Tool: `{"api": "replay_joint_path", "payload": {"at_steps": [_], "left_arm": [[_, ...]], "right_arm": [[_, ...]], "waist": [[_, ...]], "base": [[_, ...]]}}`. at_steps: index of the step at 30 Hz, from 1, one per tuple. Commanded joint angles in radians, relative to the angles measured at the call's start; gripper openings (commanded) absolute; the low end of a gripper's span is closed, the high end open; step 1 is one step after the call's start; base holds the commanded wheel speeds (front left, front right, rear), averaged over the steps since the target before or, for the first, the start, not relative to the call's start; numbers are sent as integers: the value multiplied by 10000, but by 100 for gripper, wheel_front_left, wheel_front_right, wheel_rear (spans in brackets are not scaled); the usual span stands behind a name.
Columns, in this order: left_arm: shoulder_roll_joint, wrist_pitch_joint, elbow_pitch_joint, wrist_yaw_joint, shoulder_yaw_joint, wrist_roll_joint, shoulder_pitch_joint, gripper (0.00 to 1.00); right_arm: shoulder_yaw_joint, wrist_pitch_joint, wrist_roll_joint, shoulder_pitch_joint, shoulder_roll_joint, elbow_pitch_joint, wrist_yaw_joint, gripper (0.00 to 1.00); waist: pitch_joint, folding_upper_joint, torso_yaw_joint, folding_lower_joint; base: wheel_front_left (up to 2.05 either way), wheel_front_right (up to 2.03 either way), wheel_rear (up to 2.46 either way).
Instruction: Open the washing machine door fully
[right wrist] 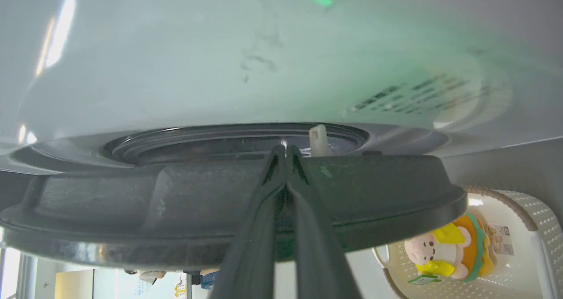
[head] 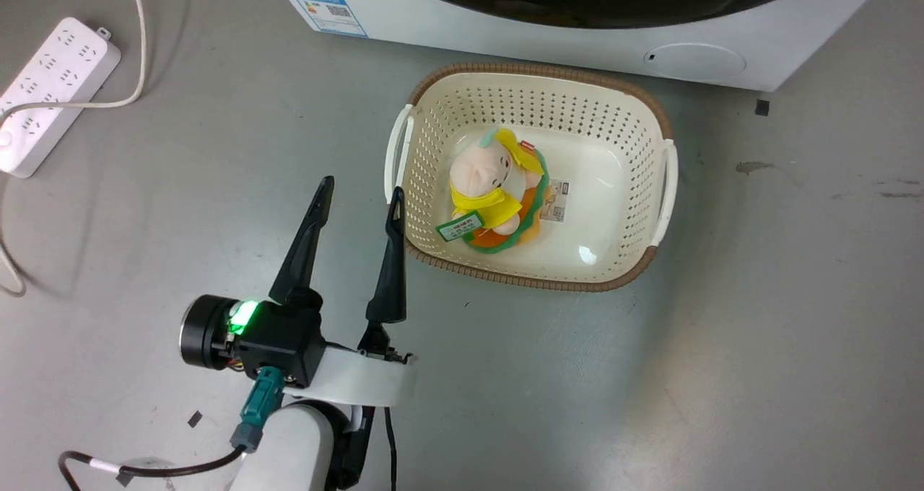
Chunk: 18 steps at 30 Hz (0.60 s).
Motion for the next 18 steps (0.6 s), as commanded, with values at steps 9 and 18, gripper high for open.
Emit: {"api": "replay_joint_path", "payload": {"at_steps": [9, 18], "left_arm": [[12, -107, 34, 115, 60, -58, 26, 100], [12, -107, 282, 16, 176, -28, 615, 100]], "right_arm": [[19, 854, 339, 745, 335, 266, 14, 0], [134, 1339, 469, 2865, 728, -364, 14, 0]], "waist": [[-658, -1, -63, -1], [-1930, -1, -292, -1]], "base": [[0, 0, 0], [0, 0, 0]]}}
